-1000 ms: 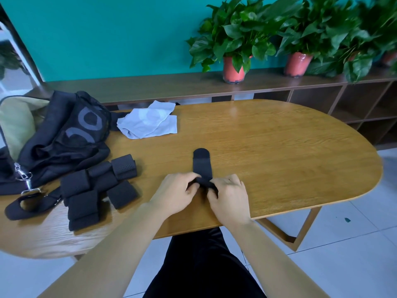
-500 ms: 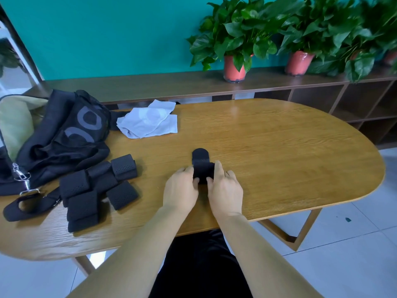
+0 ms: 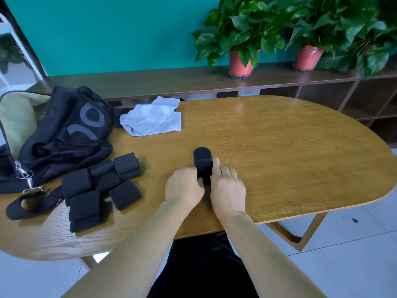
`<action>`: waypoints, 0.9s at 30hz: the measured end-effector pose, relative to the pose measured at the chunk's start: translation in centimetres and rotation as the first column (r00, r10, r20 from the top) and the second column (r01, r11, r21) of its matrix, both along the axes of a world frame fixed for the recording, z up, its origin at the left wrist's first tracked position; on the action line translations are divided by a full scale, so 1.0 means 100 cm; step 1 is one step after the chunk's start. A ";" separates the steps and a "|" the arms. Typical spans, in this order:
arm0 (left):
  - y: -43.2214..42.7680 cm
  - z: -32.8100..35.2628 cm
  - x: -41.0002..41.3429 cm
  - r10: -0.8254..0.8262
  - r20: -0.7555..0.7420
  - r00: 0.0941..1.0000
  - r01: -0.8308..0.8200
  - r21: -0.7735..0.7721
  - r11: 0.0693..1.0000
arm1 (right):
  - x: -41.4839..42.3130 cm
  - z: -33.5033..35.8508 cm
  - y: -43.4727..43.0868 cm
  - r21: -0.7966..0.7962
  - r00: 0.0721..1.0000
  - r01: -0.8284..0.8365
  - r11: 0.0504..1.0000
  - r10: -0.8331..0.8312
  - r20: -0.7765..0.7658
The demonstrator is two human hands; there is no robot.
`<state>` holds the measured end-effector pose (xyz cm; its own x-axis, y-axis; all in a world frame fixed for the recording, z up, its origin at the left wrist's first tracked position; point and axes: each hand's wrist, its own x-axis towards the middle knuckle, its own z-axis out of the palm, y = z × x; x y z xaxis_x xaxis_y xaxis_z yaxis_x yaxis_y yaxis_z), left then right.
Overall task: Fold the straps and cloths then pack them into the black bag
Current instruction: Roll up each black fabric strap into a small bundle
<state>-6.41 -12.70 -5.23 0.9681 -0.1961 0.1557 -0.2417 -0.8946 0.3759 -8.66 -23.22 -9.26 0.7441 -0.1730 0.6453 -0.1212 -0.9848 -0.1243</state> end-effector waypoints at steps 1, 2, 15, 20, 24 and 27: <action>0.000 0.000 0.000 0.003 -0.009 1.000 -0.003 0.003 1.000 | 0.001 0.000 -0.001 -0.007 1.000 -0.004 1.000 0.004 -0.003; 0.000 -0.001 0.001 0.004 -0.014 1.000 -0.004 -0.005 1.000 | 0.001 0.001 -0.001 -0.012 1.000 -0.006 1.000 0.006 -0.009; 0.011 -0.001 0.008 -0.181 -0.136 0.974 0.182 -0.007 0.983 | 0.003 0.005 -0.006 -0.054 0.980 -0.043 0.998 0.032 -0.194; 0.011 0.004 0.014 -0.224 -0.175 0.959 0.242 0.091 0.966 | 0.005 0.015 -0.011 -0.071 0.946 -0.086 0.994 0.059 -0.318; 0.017 0.009 0.015 -0.278 -0.186 0.942 0.307 0.153 0.939 | 0.000 0.024 -0.016 0.018 0.895 -0.154 0.988 0.147 -0.422; 0.027 0.006 0.012 -0.332 -0.213 0.919 0.361 0.113 0.926 | -0.015 0.024 -0.020 0.227 0.844 -0.266 0.937 0.340 -0.415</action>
<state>-5.24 -9.96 -4.59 0.8436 -0.5314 -0.0772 -0.4851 -0.8158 0.3148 -10.14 -25.19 -6.82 0.9747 0.0383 0.2201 0.1013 -0.9539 -0.2826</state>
